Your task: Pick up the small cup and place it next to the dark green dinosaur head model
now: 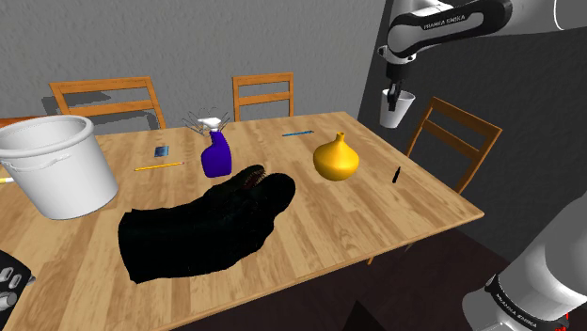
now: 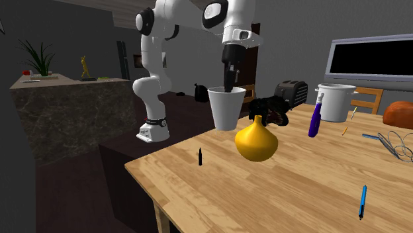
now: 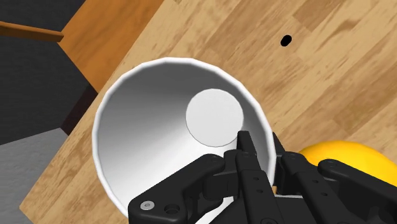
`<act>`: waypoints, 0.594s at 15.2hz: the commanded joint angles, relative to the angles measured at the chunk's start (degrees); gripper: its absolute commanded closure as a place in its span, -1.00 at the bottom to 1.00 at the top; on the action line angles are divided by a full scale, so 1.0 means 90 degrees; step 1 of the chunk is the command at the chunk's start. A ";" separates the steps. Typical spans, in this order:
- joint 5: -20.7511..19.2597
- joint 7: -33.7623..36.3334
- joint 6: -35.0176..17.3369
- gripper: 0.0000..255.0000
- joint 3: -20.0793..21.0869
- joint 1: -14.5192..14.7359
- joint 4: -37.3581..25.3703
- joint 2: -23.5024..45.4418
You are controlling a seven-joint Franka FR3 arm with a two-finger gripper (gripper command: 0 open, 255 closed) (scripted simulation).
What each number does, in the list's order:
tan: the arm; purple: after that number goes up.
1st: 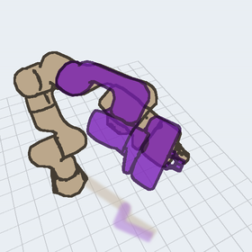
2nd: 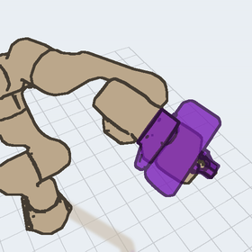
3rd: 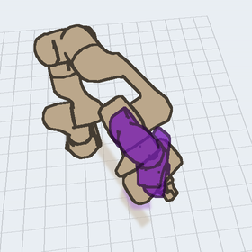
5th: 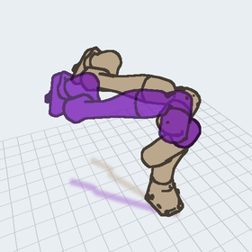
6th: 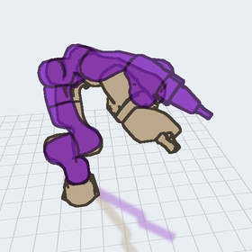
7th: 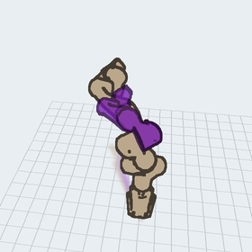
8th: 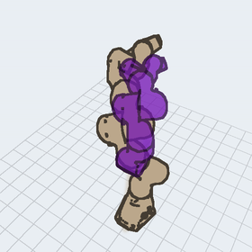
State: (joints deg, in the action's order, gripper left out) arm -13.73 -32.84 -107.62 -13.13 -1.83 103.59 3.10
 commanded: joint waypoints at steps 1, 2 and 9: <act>0.0011 -0.0054 0.0193 1.00 -0.0002 -0.0002 -0.0184 -0.0016; 0.0015 -0.0071 0.0275 1.00 -0.0001 -0.0001 -0.0263 -0.0021; -0.0032 0.0157 0.0661 1.00 0.0140 0.0161 -0.0325 -0.0287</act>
State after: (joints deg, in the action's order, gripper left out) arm -13.87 -32.45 -102.00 -12.35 -0.92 100.14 1.17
